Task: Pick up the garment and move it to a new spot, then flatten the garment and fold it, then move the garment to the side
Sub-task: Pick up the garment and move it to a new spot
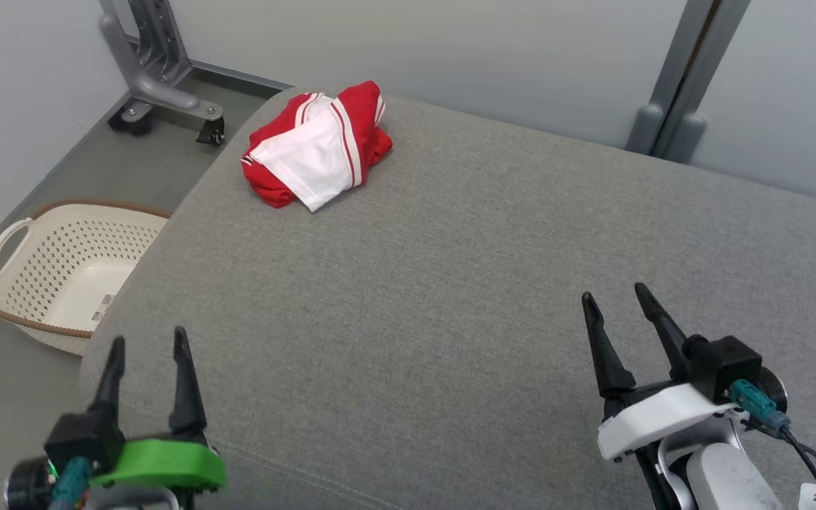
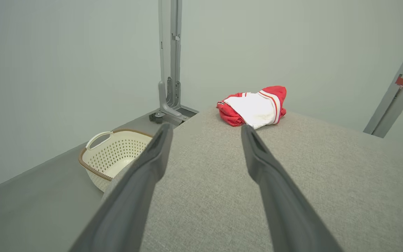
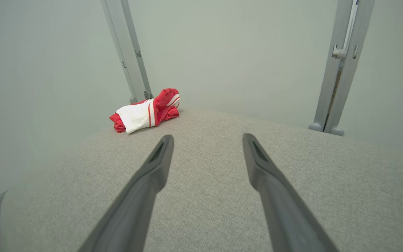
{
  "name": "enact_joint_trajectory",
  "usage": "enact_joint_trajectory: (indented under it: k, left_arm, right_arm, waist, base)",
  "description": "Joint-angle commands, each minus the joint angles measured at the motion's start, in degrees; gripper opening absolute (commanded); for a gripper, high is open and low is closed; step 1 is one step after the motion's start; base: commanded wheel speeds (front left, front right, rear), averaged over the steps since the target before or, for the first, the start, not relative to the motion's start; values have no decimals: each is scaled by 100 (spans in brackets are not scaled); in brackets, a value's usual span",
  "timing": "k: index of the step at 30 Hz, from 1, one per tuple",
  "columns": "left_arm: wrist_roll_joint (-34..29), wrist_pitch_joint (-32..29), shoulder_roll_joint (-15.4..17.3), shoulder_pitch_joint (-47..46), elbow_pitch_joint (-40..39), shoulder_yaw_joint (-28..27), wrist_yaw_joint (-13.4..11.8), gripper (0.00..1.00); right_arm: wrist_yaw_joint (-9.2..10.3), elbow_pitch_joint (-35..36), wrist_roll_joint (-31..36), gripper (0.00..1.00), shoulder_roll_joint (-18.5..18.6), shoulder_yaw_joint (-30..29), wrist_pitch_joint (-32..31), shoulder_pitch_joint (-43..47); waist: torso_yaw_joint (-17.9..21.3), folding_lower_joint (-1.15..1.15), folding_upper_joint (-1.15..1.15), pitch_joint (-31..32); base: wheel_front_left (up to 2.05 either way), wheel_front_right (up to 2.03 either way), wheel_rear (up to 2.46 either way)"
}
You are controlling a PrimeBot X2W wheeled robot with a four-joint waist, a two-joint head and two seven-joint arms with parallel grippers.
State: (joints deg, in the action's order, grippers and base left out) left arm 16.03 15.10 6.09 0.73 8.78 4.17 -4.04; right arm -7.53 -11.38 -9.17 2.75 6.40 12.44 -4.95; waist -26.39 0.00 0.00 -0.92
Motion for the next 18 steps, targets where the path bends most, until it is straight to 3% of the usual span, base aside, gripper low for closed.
enact_joint_trajectory:
  k: [1, 10, 15, 18]
  left_arm:
    - [-104, -36, 153, -357, -108, -36, 37, 100]
    - [-291, -992, 1347, -2699, -418, -320, 378, 100]
    - [76, -1879, 1709, -4371, 232, -365, 736, 100]
    - [193, -2370, 1865, -5119, 878, -378, 794, 100]
  right_arm:
    - [8, 120, 104, 100, 24, -54, -8, -113]
    - [8, 977, 598, 100, 26, -164, -511, -550]
    - [8, 1582, 911, 100, 28, -239, -874, -737]
    - [8, 1900, 1004, 100, 77, -265, -1016, -849]
  waist:
    - [398, 0, 0, -444]
    - [1159, 0, 0, -1606]
    - [1535, 0, 0, -2404]
    - [1745, 0, 0, -2759]
  base:
    - [0, 0, 0]
    - [0, 0, 0]
    - [0, 0, 0]
    - [0, 0, 0]
